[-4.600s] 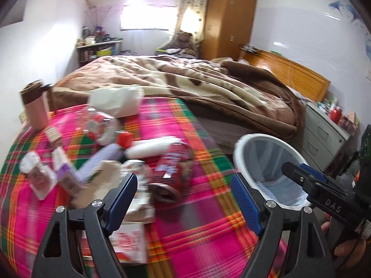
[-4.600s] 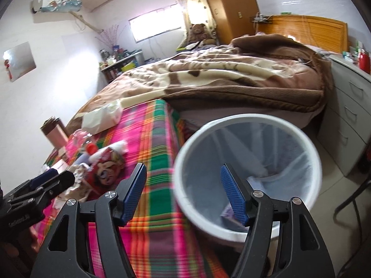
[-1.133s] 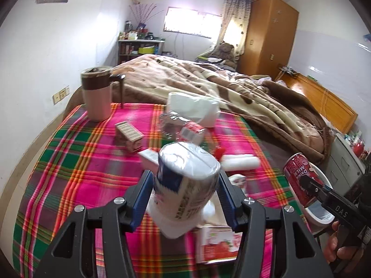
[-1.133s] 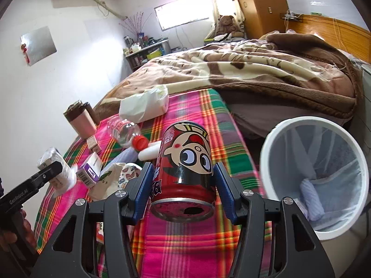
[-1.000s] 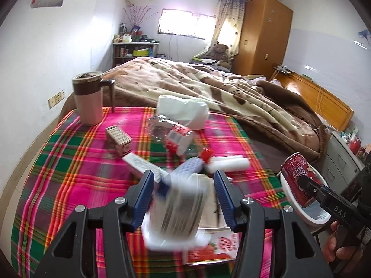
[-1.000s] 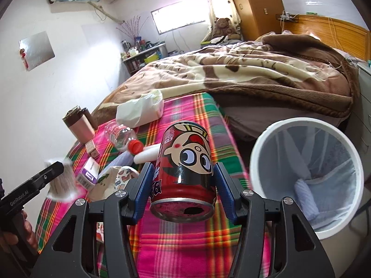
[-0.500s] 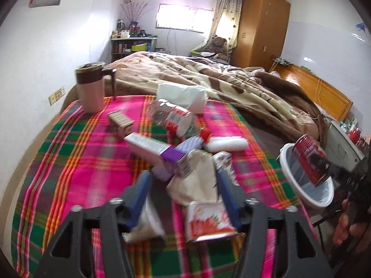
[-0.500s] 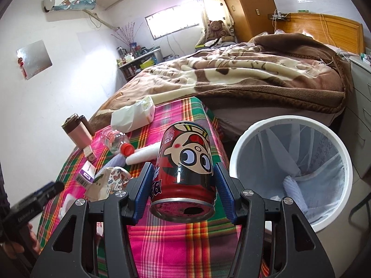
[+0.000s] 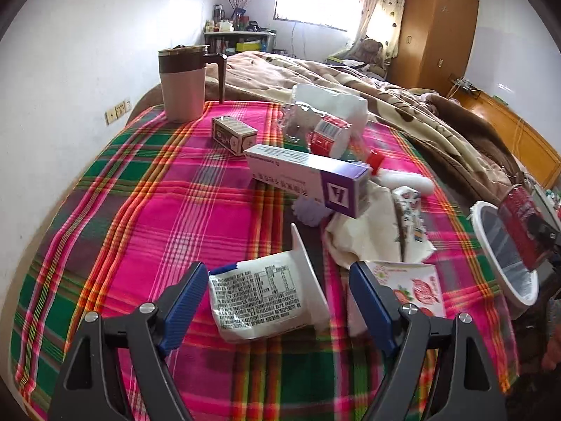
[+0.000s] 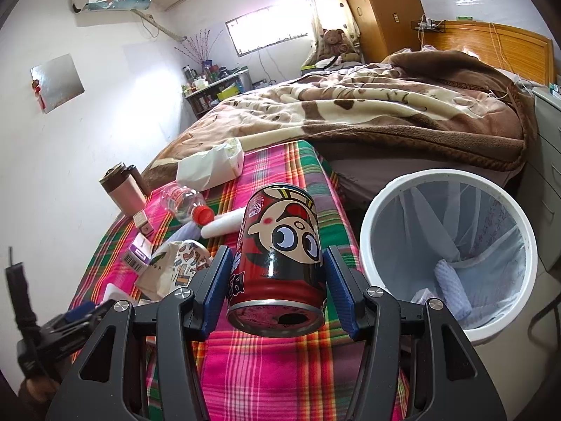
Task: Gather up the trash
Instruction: 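Grasp the white plastic cup with the left tool while the right tool holds the can, then carry the can and cup over the wastebasket and open both tools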
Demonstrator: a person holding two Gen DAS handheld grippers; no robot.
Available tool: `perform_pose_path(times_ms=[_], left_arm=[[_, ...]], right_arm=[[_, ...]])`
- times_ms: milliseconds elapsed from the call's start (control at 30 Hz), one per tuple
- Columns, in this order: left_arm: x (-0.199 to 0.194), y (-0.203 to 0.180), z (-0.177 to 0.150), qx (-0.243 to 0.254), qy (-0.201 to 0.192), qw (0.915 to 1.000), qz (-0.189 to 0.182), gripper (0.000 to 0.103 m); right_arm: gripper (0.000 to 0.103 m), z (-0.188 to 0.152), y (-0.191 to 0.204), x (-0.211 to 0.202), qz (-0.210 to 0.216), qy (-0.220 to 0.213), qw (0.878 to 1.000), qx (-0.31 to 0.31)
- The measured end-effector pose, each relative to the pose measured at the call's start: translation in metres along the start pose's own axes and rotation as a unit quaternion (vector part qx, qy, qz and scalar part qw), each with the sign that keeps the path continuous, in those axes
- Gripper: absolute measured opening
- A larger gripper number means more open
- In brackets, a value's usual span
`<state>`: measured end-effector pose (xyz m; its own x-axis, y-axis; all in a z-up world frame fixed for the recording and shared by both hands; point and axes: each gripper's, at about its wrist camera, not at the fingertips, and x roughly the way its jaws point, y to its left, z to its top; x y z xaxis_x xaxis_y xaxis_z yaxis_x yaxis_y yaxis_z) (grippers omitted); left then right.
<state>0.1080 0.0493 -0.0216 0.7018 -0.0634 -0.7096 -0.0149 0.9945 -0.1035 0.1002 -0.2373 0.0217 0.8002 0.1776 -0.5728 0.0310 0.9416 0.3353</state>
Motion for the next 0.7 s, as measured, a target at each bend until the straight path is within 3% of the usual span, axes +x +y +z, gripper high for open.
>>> perform_pose_path(times_ms=[100,233,400,700], left_arm=[[0.01,0.003,-0.001,-0.016,0.017,0.9997,-0.012,0.084],[0.018,0.006,-0.006,-0.021,0.036,0.9991,0.006,0.073],[0.022,0.011,-0.011,-0.036,0.048,0.9982,-0.004,0.062],[0.0,-0.002,0.0,-0.022,0.016,0.9996,-0.012,0.061]], right_arm=[[0.055,-0.001,-0.001,-0.001,-0.001,0.001,1.0,-0.001],[0.055,-0.001,0.0,-0.001,-0.001,0.001,1.0,-0.001],[0.055,-0.001,0.0,0.0,-0.001,0.001,1.0,0.001],[0.055,-0.001,-0.003,-0.002,0.002,-0.001,1.0,0.006]])
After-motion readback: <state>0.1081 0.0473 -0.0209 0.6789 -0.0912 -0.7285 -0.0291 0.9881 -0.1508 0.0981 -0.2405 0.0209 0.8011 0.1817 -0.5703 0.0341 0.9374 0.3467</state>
